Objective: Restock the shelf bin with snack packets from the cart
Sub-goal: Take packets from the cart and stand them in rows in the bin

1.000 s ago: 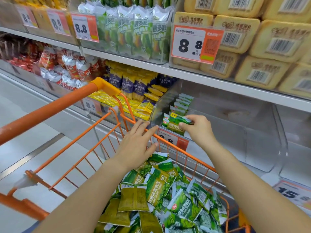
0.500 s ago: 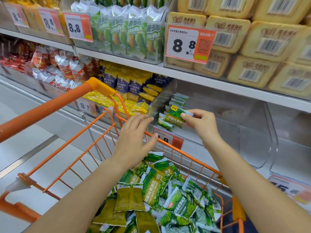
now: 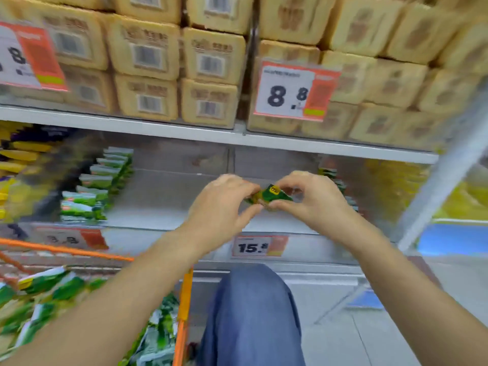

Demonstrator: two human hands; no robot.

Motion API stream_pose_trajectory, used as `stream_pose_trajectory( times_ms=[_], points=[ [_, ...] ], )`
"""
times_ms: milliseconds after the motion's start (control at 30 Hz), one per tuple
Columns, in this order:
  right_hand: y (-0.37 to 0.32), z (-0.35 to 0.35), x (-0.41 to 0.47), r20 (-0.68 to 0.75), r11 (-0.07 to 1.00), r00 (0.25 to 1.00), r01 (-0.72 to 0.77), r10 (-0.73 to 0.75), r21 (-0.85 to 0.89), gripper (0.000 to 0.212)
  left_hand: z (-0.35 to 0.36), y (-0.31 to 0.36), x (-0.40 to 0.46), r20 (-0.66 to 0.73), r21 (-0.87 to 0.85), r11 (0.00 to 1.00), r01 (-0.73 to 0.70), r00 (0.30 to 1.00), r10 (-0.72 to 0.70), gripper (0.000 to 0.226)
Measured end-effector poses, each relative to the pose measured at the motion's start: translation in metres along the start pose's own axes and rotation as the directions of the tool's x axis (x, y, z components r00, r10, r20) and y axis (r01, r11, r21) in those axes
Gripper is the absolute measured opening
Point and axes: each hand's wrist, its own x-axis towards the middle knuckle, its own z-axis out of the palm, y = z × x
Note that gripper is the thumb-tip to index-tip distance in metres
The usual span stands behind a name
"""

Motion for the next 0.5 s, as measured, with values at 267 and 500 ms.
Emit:
stream_pose_trajectory(
  times_ms=[267, 500],
  points=[
    [0.124, -0.06, -0.033, 0.17, 0.871, 0.92, -0.258, 0.354, -0.419, 0.048, 0.065, -0.007, 0.008, -0.027, 0.478, 0.871, -0.115, 0.989, 0.145, 0.051],
    [0.143, -0.052, -0.032, 0.476, 0.834, 0.762, -0.149, 0.439, -0.531, 0.041, 0.068, -0.006, 0.005, -0.083, 0.528, 0.839, -0.131, 0.975, 0.205, 0.051]
  ],
)
